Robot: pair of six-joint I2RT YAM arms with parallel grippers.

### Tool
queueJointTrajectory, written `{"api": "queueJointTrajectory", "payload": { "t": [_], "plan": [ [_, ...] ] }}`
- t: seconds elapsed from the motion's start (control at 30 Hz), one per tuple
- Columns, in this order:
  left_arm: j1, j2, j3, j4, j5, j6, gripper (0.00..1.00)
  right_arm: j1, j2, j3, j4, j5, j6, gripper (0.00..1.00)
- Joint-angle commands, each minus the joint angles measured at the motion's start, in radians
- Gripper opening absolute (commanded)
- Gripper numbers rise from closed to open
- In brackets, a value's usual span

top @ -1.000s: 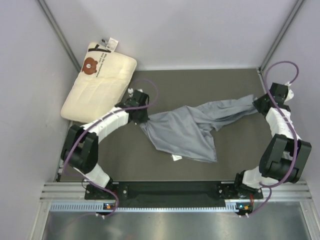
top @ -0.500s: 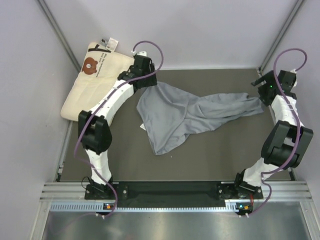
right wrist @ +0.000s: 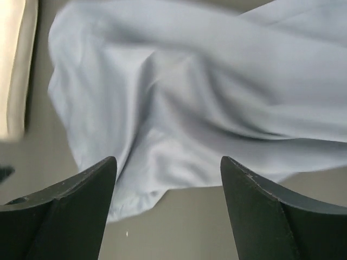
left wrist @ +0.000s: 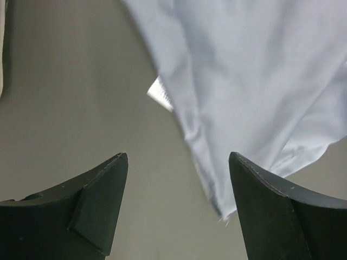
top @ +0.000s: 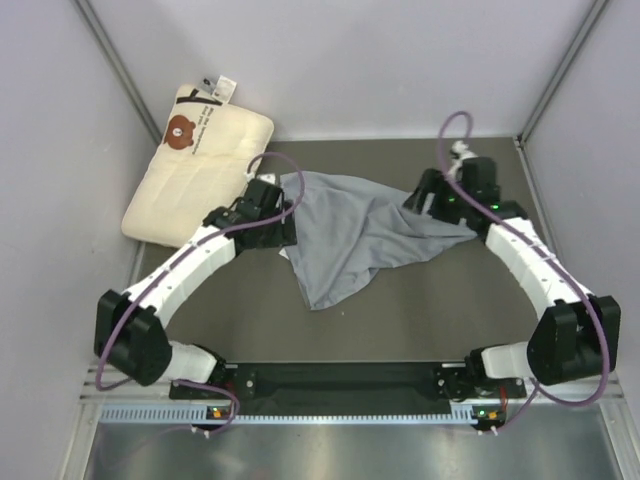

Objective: Put the pillow into the pillowcase

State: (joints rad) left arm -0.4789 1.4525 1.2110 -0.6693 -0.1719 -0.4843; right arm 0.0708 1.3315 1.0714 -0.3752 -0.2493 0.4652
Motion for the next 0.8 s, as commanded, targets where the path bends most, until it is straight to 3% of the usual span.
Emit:
{"api": "queueJointTrajectory", "payload": {
  "t": [0.0,0.1,0.2,0.47,0.77],
  "plan": [
    [0.003,-0.128,-0.131,0.065,-0.035,-0.062,0.80,0.272,-0.018,0.010,-0.024,0.038,-0.089,0.77],
    [0.074,-0.165,-0.139,0.014,-0.065,-0.037,0.80,0.440,-0.018,-0.002,-0.002,0.134,-0.071,0.72],
    [0.189,-0.179,-0.149,0.022,0.067,-0.001,0.79,0.536,0.032,-0.013,0.044,0.139,-0.054,0.70],
    [0.453,-0.242,-0.201,0.040,0.236,-0.054,0.79,0.814,0.267,0.079,0.055,0.242,-0.031,0.69],
    [0.600,-0.300,-0.212,0.048,0.319,-0.060,0.78,0.906,0.466,0.206,0.053,0.288,-0.046,0.68]
  ]
}}
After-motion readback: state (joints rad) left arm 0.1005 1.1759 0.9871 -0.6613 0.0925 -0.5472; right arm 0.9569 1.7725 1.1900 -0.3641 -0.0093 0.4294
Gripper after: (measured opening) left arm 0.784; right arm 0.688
